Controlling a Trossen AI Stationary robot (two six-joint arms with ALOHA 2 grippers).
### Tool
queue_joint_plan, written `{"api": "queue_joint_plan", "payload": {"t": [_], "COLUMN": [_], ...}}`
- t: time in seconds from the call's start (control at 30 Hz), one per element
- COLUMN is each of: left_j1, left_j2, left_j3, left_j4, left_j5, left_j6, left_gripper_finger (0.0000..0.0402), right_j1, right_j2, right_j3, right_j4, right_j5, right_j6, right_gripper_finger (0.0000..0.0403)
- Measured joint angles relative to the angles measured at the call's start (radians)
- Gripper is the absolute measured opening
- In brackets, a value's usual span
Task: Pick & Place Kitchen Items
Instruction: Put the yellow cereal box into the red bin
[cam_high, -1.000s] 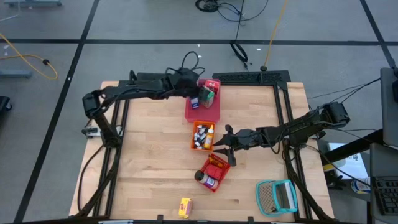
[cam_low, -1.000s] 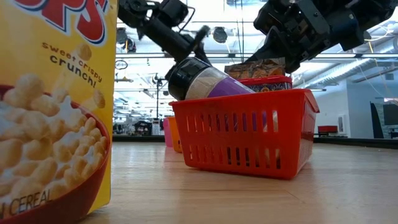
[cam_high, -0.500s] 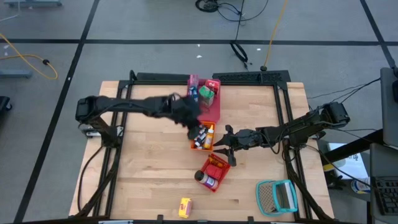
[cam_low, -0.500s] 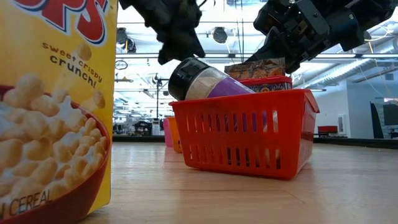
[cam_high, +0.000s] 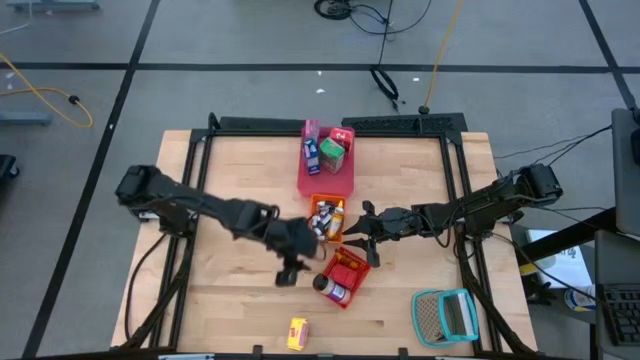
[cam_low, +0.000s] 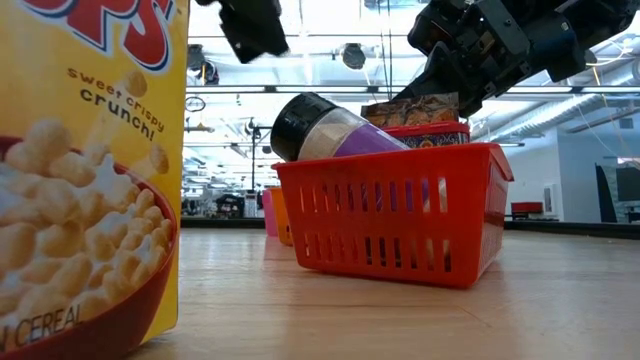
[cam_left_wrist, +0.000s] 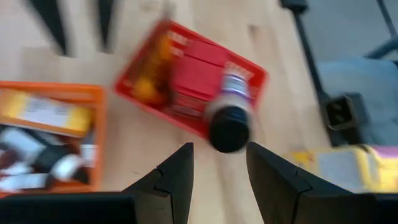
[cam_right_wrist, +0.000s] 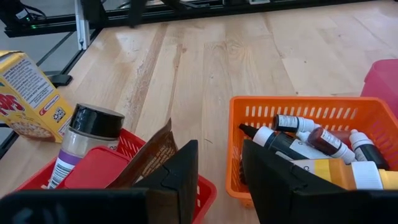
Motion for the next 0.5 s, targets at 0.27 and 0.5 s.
{"api": "queue_joint_plan", "payload": {"t": [0.27, 0.5], "left_j1": [-0.147, -0.245], "left_j2": [0.0, 0.001], "left_j3": [0.0, 0.0], "left_j4": [-0.017, -0.017], "left_j5": [-0.061, -0.061], "left_j6": [-0.103, -0.194], "left_gripper_finger": [0.0147, 0.0147], "right_j1": [0.0, 0.0], "right_j2": [0.0, 0.0], "right_j3": [0.0, 0.0], "right_j4": [0.0, 0.0], "right_j5": [0.0, 0.0], "right_j6": [0.0, 0.001], "right_gripper_finger": [0.0116, 0.0116]}}
